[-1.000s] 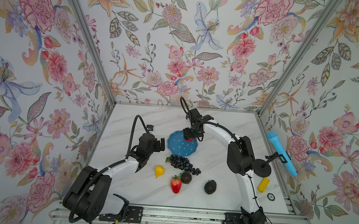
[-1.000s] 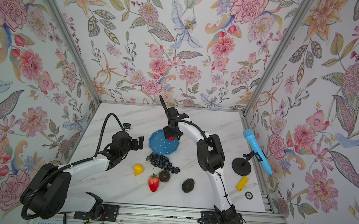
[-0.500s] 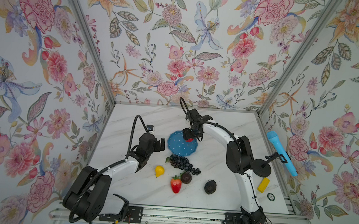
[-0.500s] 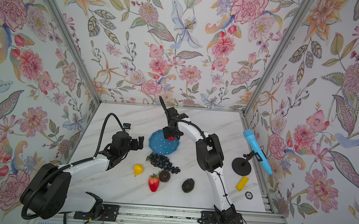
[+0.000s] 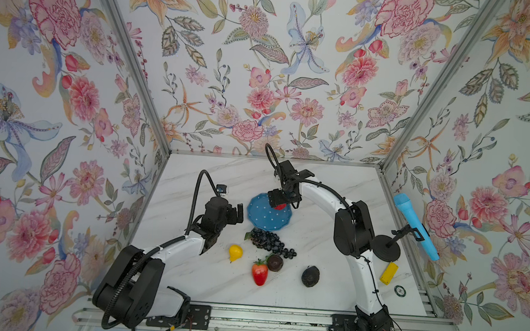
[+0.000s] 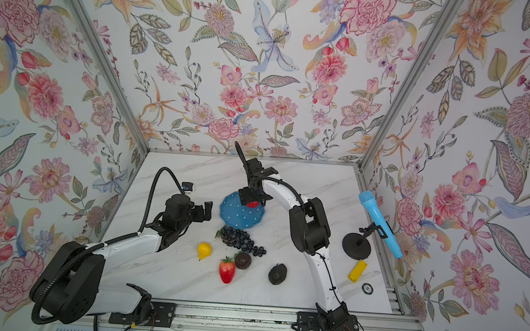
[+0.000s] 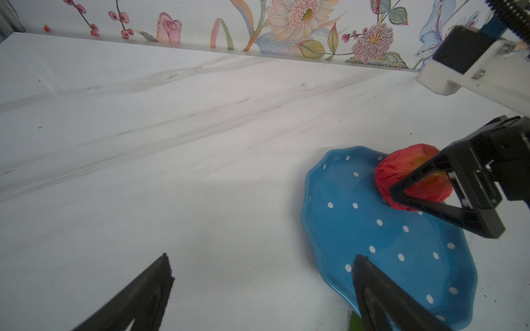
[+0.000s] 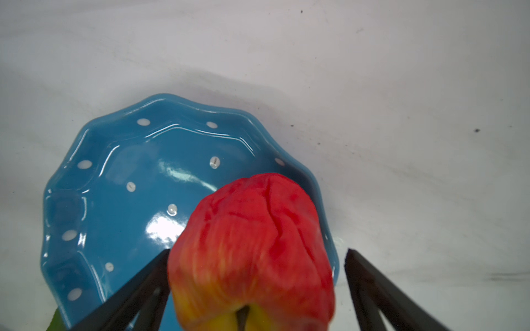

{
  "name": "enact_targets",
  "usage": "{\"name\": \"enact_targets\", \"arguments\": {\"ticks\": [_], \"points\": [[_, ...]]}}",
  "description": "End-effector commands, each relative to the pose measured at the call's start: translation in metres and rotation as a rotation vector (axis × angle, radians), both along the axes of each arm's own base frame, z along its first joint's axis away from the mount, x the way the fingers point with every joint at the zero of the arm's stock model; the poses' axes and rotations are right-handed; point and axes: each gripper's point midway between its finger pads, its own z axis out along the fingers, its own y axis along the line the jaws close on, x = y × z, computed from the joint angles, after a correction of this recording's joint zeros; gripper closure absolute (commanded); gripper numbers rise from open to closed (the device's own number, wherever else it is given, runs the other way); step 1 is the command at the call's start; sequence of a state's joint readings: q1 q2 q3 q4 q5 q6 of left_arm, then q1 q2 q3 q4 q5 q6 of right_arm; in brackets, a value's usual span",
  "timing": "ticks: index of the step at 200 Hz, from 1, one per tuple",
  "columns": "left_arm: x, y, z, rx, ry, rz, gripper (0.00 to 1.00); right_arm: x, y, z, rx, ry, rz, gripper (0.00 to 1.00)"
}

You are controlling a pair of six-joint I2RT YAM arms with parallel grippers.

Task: Arrange fruit in a fruit bowl
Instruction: Place the fruit in the fruit bowl, then pick up the fruit from the bottom-center of the table.

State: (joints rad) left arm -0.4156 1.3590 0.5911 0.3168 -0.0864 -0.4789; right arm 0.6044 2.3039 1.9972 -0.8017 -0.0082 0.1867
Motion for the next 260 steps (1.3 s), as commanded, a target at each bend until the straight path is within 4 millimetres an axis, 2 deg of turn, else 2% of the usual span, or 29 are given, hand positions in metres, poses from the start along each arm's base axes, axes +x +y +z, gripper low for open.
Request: {"name": "enact_targets", "arguments": {"ticks": [1,37,67,105,110,122,162,208,231,260], "points": [[-0.003,0.002,0.0,0.01,-0.004,0.005,0.01,-0.002,-0.005,0.024,-0.013,-0.02,0.002,0.03],[-0.003,0.002,0.001,0.011,-0.004,0.005,0.01,-0.019,-0.013,0.053,-0.001,-0.021,-0.01,0.01],[-0.003,0.002,0.002,0.009,-0.005,0.004,0.01,-0.045,-0.028,0.074,-0.022,-0.05,-0.007,0.01],[-0.005,0.003,-0.003,0.016,0.003,0.007,0.01,-0.091,-0.059,0.092,-0.008,-0.08,-0.029,0.01],[-0.004,0.003,-0.003,0.016,0.004,0.006,0.01,-0.103,-0.055,0.095,-0.002,-0.081,-0.012,0.01],[-0.004,0.003,-0.004,0.017,0.005,0.005,0.01,-0.121,-0.065,0.096,-0.002,-0.077,-0.024,0.01],[0.002,0.0,-0.004,0.017,0.002,0.001,0.01,-0.174,-0.095,0.083,0.004,-0.03,-0.109,0.03],[0.005,-0.006,-0.005,-0.001,0.005,-0.014,0.01,-0.236,-0.113,0.064,0.032,0.058,-0.274,0.01],[0.005,-0.005,-0.006,0.003,0.003,-0.012,0.01,-0.261,-0.123,0.053,0.037,0.1,-0.376,0.0],[0.001,0.001,-0.006,0.018,-0.007,0.001,0.01,-0.283,-0.142,0.035,0.02,0.144,-0.49,0.0]]}}
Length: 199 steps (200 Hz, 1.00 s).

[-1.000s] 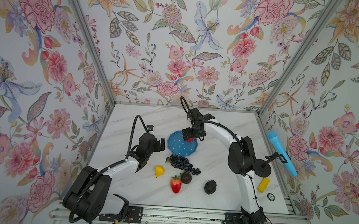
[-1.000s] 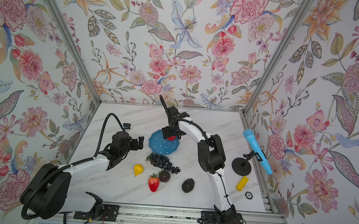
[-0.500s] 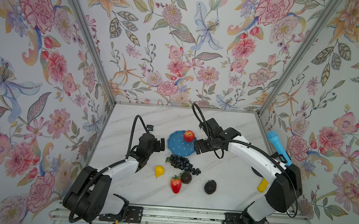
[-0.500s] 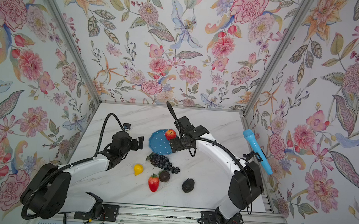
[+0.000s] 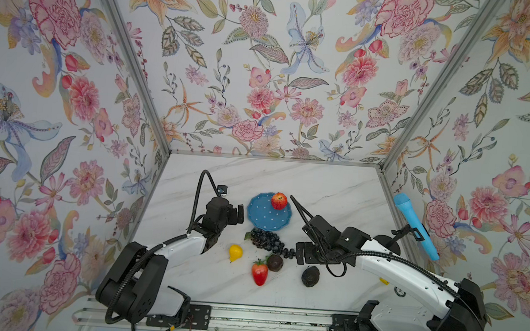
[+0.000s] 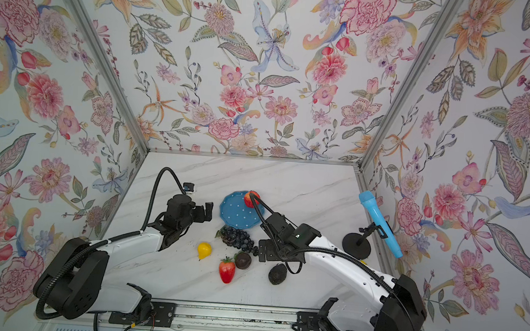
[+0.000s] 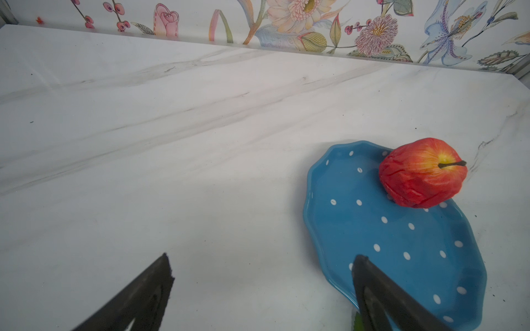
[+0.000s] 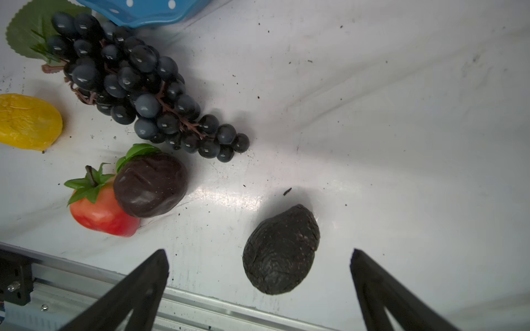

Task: Arrange fruit in a fruit bowl
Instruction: Pick up the fruit from the bottom-center of the table.

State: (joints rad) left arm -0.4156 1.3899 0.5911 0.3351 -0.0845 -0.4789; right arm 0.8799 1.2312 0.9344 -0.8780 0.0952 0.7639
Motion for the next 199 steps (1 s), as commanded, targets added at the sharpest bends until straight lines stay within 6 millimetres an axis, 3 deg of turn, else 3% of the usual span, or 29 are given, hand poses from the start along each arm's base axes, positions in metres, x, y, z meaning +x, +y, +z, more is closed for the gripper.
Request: {"name": "enact_targets", "arguments": {"ticks": [1,43,101,199], "points": [[-0.001,0.002,0.001,0.015,-0.019,0.003,0.01,-0.019,-0.024,-0.016,-0.027,0.058,-0.19,0.0],[-0.005,0.005,0.0,0.018,-0.023,0.008,0.01,-0.03,-0.037,-0.027,-0.007,0.076,-0.287,0.04],[-0.005,0.004,-0.003,0.011,-0.02,0.002,0.01,-0.041,-0.024,-0.049,0.108,0.144,-0.351,0.04],[-0.004,0.002,-0.008,0.012,-0.009,-0.002,0.01,-0.036,-0.011,-0.065,0.194,0.167,-0.409,0.07]]}}
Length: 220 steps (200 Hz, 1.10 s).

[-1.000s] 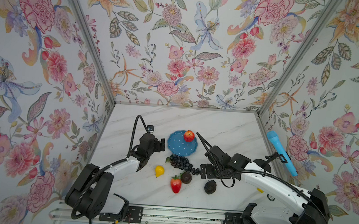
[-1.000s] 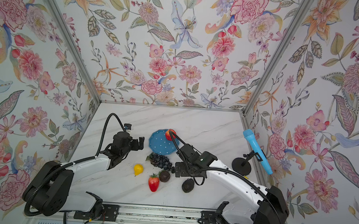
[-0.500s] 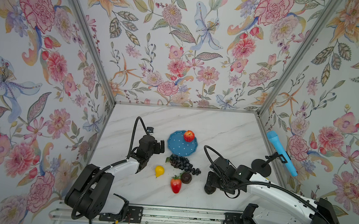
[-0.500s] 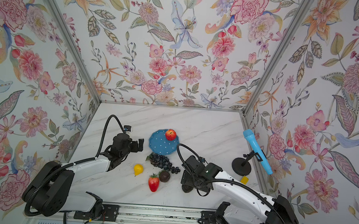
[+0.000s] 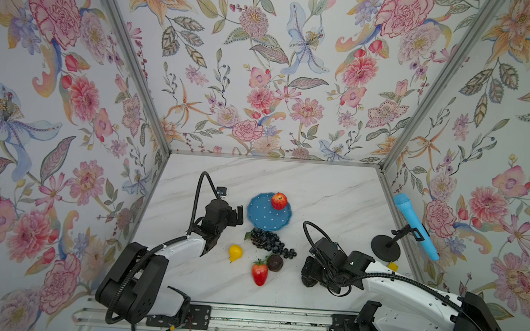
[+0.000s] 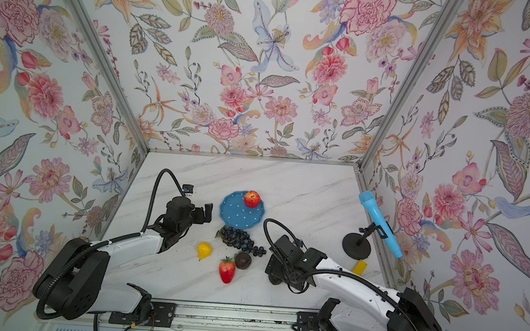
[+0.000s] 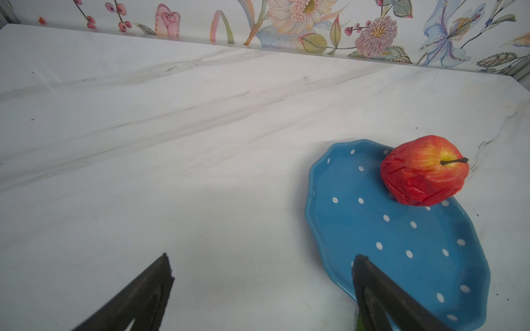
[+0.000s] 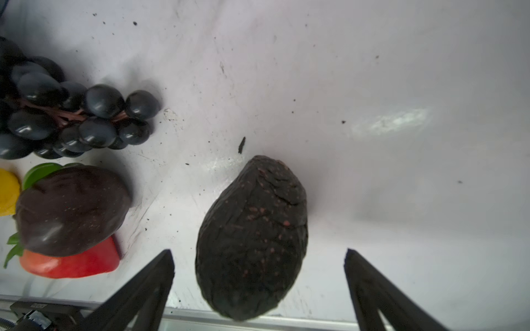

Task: Arrange fruit in a fruit bowl
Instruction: Pick up the fruit from the bottom-center of the table.

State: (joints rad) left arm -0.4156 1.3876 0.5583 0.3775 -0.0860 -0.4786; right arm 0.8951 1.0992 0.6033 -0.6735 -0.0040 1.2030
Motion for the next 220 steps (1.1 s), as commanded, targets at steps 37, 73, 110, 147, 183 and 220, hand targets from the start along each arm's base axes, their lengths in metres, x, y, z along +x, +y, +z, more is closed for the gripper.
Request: {"name": "enact_targets", "arguments": {"ticks": [37,73,110,147,183,220], "points": [[-0.001,0.001,-0.006,0.021,0.008,-0.002,0.01,0.005,0.008,-0.005,0.004,0.013,-0.012,0.13],[-0.001,0.002,-0.003,0.02,0.0,0.001,0.01,0.004,0.008,-0.008,-0.014,0.015,-0.005,0.15],[-0.001,0.001,-0.002,0.025,0.0,-0.001,0.01,0.006,0.009,-0.009,-0.026,0.016,0.012,0.22],[0.0,0.002,0.001,0.028,-0.004,0.001,0.01,0.006,0.01,-0.01,-0.036,0.02,0.022,0.29],[0.001,0.0,0.003,0.026,-0.007,-0.005,0.01,0.007,0.011,-0.01,-0.04,0.019,0.03,0.34],[0.002,-0.001,0.004,0.024,-0.008,-0.014,0.01,0.006,0.011,-0.013,-0.051,0.025,0.041,0.36]]}}
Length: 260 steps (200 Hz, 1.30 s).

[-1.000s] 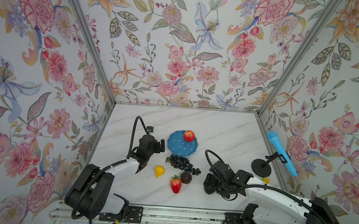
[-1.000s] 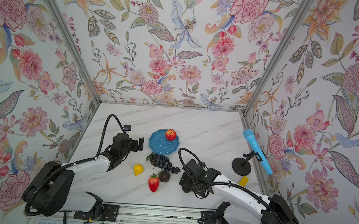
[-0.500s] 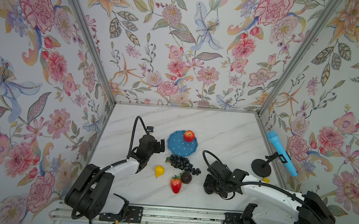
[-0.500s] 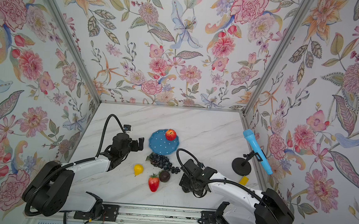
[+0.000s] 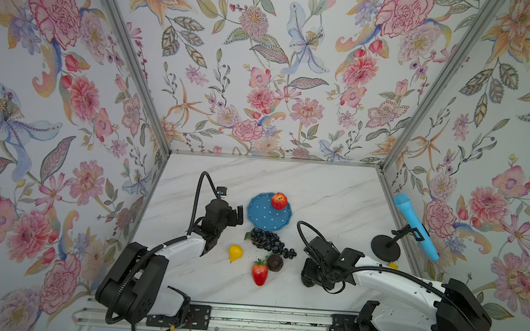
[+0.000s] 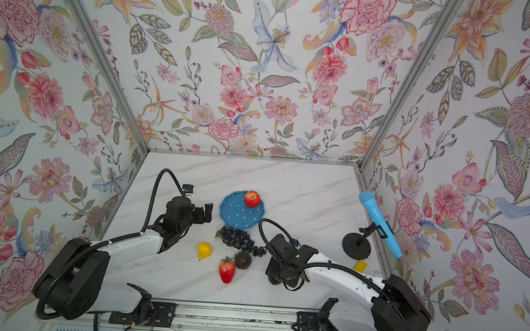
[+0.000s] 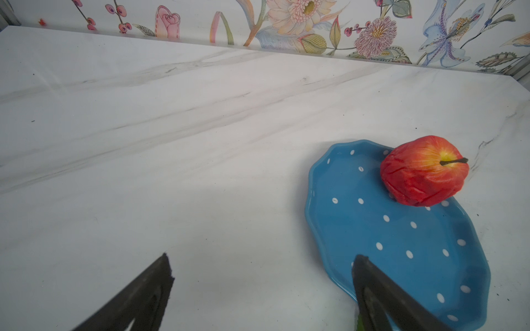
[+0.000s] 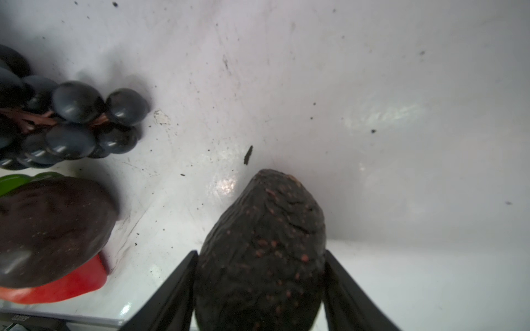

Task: Arrange fruit in a fruit bowl
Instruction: Pick up the fruit from the bottom-center of the table.

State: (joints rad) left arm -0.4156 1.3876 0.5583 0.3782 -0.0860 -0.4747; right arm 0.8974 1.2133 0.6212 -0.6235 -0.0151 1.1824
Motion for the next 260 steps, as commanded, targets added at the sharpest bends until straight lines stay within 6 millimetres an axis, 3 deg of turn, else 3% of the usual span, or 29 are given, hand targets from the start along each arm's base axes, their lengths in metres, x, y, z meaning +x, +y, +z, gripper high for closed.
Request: {"name": "enact_targets", "arguments": {"ticks": [1,143,195,260], "points": [[0.002,-0.001,0.005,0.02,-0.008,-0.011,0.01,0.002,0.002,0.002,-0.018,-0.008,0.017,0.36],[-0.002,0.0,0.001,0.019,-0.002,-0.008,0.01,0.012,-0.002,0.015,-0.066,-0.064,0.076,0.38],[-0.004,0.002,0.0,0.02,-0.001,-0.003,0.01,0.045,-0.016,0.046,-0.067,-0.143,0.115,0.38],[-0.006,0.003,0.001,0.006,-0.006,0.004,0.01,0.095,-0.004,0.075,-0.074,-0.226,0.175,0.38]]}}
